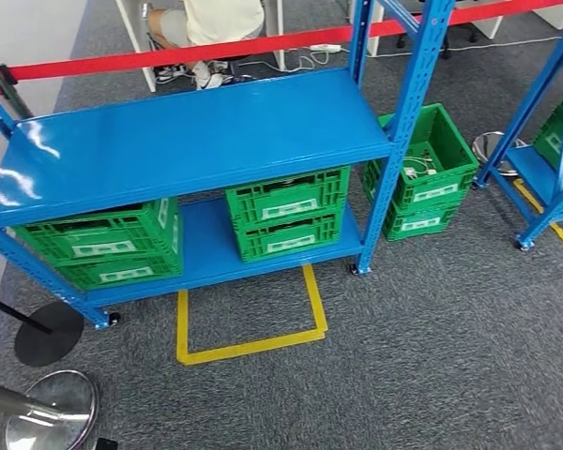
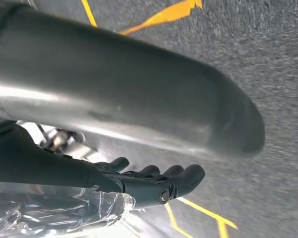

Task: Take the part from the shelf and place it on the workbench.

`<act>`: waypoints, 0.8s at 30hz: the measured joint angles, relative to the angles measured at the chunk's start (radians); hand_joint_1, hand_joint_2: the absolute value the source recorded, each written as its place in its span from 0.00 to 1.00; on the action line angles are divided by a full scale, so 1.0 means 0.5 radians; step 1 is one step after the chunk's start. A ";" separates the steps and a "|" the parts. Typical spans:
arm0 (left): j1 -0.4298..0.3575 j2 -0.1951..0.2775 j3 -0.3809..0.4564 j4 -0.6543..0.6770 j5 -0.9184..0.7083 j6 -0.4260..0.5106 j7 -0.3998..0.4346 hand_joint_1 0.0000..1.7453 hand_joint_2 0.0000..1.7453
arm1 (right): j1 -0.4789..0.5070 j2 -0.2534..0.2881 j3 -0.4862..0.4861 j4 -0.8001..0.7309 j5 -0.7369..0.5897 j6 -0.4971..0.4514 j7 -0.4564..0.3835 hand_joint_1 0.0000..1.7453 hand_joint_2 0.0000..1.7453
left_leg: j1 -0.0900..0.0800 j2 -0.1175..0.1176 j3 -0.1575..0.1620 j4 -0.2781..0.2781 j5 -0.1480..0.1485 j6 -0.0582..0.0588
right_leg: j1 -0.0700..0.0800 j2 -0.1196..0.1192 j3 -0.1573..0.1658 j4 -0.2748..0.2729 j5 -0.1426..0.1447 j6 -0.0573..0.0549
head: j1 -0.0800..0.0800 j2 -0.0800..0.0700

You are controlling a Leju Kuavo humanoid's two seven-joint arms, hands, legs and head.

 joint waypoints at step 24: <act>0.005 0.000 0.003 0.008 0.006 0.000 -0.034 0.00 0.00 | -0.015 -0.014 0.004 0.022 -0.030 0.000 -0.035 0.00 0.00 | 0.016 -0.194 0.241 -0.473 0.245 0.046 | -0.020 0.161 -0.012 0.026 -0.021 0.078 | 0.026 0.000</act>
